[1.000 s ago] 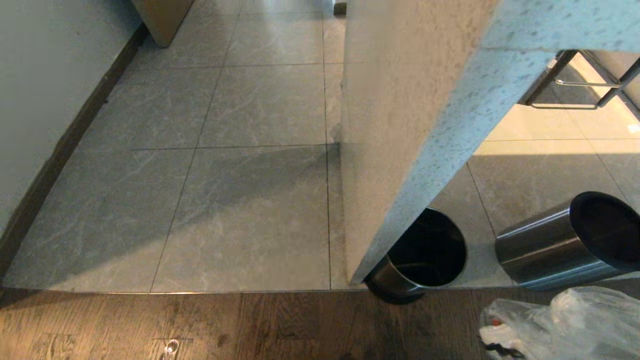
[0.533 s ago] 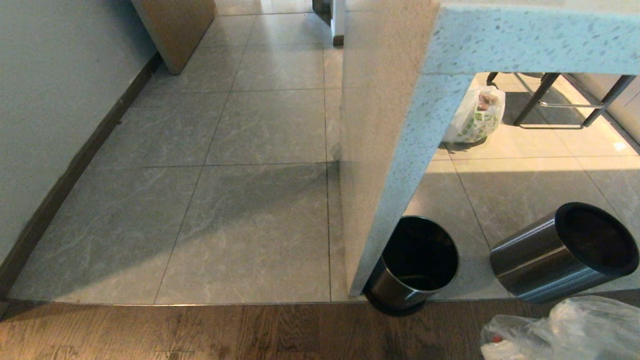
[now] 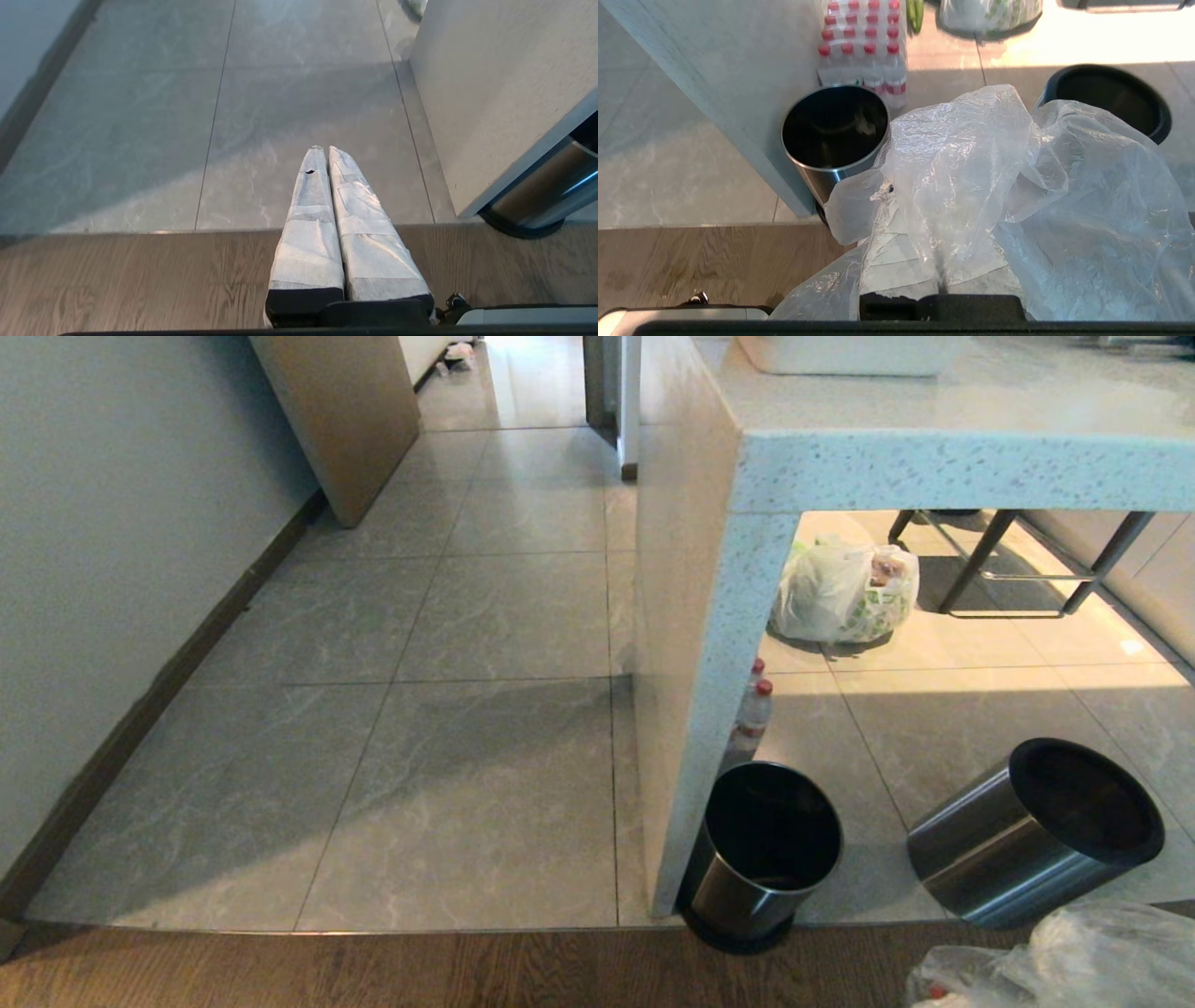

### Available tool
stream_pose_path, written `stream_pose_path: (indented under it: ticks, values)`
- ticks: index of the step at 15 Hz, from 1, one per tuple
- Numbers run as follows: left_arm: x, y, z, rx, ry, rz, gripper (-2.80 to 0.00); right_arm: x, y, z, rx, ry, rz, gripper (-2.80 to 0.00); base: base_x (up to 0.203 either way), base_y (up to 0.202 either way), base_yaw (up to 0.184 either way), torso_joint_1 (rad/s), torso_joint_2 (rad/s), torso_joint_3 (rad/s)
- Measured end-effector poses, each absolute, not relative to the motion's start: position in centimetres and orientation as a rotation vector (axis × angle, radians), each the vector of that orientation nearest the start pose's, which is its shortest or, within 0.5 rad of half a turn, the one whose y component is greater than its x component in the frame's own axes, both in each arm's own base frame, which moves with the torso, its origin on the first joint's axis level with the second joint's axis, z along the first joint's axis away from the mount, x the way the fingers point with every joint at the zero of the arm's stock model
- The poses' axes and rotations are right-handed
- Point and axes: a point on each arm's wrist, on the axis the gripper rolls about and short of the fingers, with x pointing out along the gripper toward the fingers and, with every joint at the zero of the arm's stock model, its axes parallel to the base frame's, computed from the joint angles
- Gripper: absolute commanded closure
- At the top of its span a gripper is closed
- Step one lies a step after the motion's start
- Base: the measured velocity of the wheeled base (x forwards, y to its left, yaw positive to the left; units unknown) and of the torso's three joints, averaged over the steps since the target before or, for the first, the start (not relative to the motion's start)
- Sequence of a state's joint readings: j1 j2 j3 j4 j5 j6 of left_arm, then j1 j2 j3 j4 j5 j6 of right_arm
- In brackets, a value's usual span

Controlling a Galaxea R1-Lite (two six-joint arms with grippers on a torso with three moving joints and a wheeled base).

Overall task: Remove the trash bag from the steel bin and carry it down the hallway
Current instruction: Put the trash bag at the door

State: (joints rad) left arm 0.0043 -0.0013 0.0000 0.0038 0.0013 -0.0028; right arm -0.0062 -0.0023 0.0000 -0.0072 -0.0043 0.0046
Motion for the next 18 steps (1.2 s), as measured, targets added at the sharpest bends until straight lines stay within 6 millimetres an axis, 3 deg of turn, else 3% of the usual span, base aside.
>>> stream_pose_path:
  ticks: [18]
  values:
    - [-2.29,-0.01,7.51,0.000,0.002,0.005,0.00,-2.29,0.00,7.62,0.005,-0.009,-0.011,0.00,0.000,0.000,0.000,0.003,0.00,0.179]
